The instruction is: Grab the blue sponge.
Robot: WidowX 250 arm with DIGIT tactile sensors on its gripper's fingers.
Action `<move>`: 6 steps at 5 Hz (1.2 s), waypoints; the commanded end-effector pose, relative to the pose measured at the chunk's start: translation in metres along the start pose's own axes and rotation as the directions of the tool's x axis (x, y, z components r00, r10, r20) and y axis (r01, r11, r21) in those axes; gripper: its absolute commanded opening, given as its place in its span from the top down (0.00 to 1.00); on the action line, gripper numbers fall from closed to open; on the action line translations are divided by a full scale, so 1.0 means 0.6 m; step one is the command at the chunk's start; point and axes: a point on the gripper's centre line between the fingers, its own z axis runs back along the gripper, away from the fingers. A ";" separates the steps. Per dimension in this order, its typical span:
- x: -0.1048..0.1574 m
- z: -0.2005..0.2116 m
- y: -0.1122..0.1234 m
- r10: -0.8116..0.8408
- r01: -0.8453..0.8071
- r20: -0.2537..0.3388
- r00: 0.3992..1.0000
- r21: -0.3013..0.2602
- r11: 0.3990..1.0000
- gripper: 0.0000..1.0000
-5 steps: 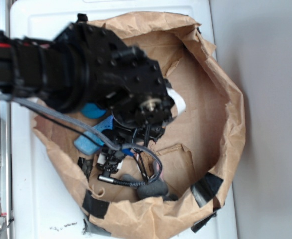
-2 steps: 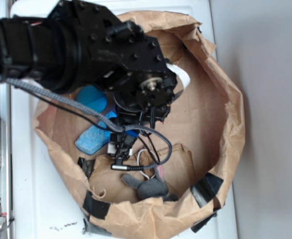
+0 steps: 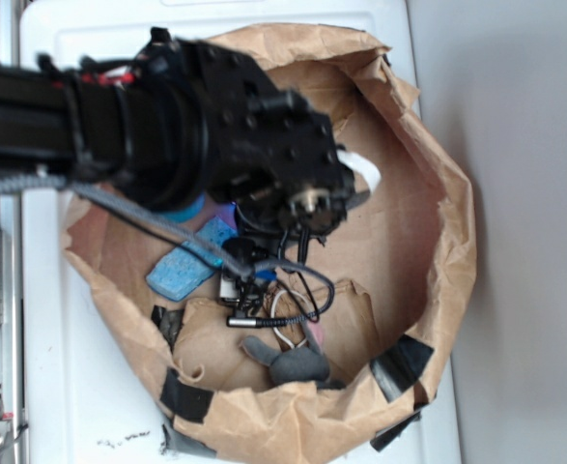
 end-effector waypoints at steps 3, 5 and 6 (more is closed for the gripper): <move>-0.023 0.052 -0.009 -0.065 0.055 0.208 0.976 0.056 0.997 1.00; -0.030 0.139 0.014 -0.044 0.068 0.307 0.951 -0.070 0.995 1.00; -0.045 0.154 0.028 0.017 0.019 0.275 0.961 -0.127 0.992 0.04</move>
